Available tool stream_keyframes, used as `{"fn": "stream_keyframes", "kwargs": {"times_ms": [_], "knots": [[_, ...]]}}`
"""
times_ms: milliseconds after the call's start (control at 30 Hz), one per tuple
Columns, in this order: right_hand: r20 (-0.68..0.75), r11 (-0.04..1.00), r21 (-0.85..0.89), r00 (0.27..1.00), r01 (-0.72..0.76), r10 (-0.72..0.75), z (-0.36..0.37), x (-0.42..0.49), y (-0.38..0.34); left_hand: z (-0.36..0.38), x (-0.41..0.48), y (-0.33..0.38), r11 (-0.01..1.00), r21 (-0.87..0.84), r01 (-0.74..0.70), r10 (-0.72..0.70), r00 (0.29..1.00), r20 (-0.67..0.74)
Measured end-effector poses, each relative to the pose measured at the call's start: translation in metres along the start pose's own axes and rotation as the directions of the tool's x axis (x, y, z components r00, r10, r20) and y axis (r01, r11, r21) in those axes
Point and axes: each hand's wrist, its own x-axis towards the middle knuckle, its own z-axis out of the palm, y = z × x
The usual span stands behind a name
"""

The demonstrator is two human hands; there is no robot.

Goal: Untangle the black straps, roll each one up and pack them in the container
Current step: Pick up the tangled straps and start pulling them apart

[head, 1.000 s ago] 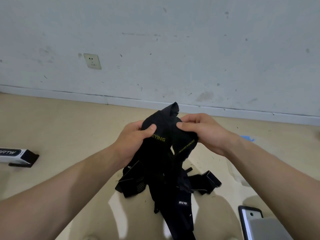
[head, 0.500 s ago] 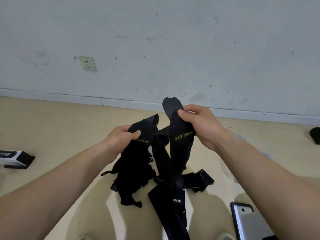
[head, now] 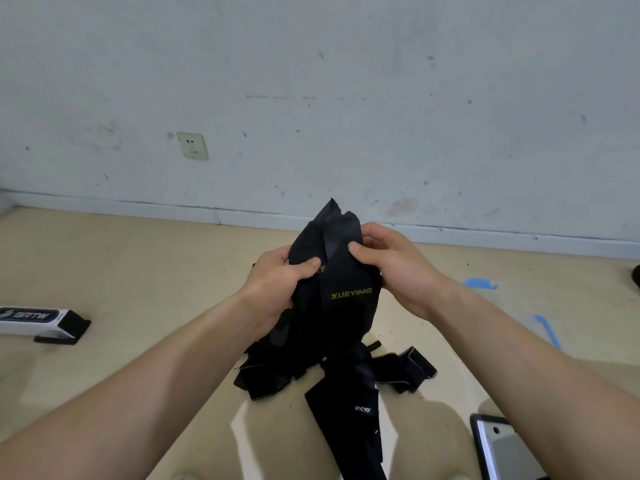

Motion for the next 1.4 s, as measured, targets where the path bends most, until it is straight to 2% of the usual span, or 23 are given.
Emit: {"fn": "stream_keyframes", "kwargs": {"times_ms": [133, 233, 300, 467, 667, 867, 933, 1033, 1133, 1200, 1267, 1400], "knots": [[0.018, 0.972, -0.227, 0.998, 0.064, -0.062, 0.004, -0.003, 0.007, 0.001, -0.005, 0.004, 0.994, -0.064, 0.085, -0.081, 0.995, 0.055], [-0.005, 0.964, -0.257, 0.998, 0.066, -0.070, 0.002, -0.004, 0.007, 0.001, -0.008, 0.010, 0.948, -0.217, 0.233, -0.218, 0.972, 0.093], [0.044, 0.964, -0.258, 0.997, 0.065, -0.055, -0.003, -0.004, 0.006, 0.000, -0.008, 0.011, 0.934, -0.232, 0.270, -0.249, 0.962, 0.115], [0.188, 0.967, -0.249, 0.982, 0.053, -0.005, -0.009, -0.004, 0.008, 0.000, -0.012, 0.011, 0.963, -0.070, 0.260, -0.239, 0.945, 0.222], [0.210, 0.966, -0.257, 0.976, 0.005, 0.051, -0.007, -0.002, 0.007, -0.002, -0.013, 0.011, 0.985, -0.043, 0.165, -0.140, 0.926, 0.351], [0.234, 0.968, -0.250, 0.969, -0.021, 0.081, -0.003, -0.004, 0.007, -0.003, -0.014, 0.011, 0.983, -0.112, 0.148, -0.105, 0.942, 0.318], [0.215, 0.970, -0.239, 0.973, -0.031, 0.084, -0.002, -0.004, 0.007, -0.001, -0.014, 0.009, 0.984, -0.144, 0.106, -0.069, 0.969, 0.238], [0.183, 0.971, -0.234, 0.978, -0.052, 0.096, -0.003, -0.002, 0.006, 0.001, -0.013, 0.011, 0.988, -0.144, 0.047, -0.041, 0.998, 0.048], [0.134, 0.956, -0.285, 0.984, -0.073, 0.115, -0.006, -0.002, 0.008, -0.006, -0.007, 0.014, 0.992, -0.125, 0.012, -0.027, 0.993, -0.119], [0.097, 0.951, -0.299, 0.989, -0.082, 0.116, -0.007, -0.001, 0.010, -0.010, -0.005, 0.016, 0.996, -0.087, -0.021, 0.006, 0.985, -0.171], [0.074, 0.955, -0.286, 0.992, -0.081, 0.107, -0.005, 0.001, 0.011, -0.008, -0.006, 0.016, 0.996, -0.082, -0.045, 0.031, 0.986, -0.162], [0.051, 0.978, -0.197, 0.995, -0.074, 0.085, 0.002, 0.000, 0.014, -0.002, -0.008, 0.012, 0.975, -0.221, -0.007, 0.009, 1.000, 0.007]]}}
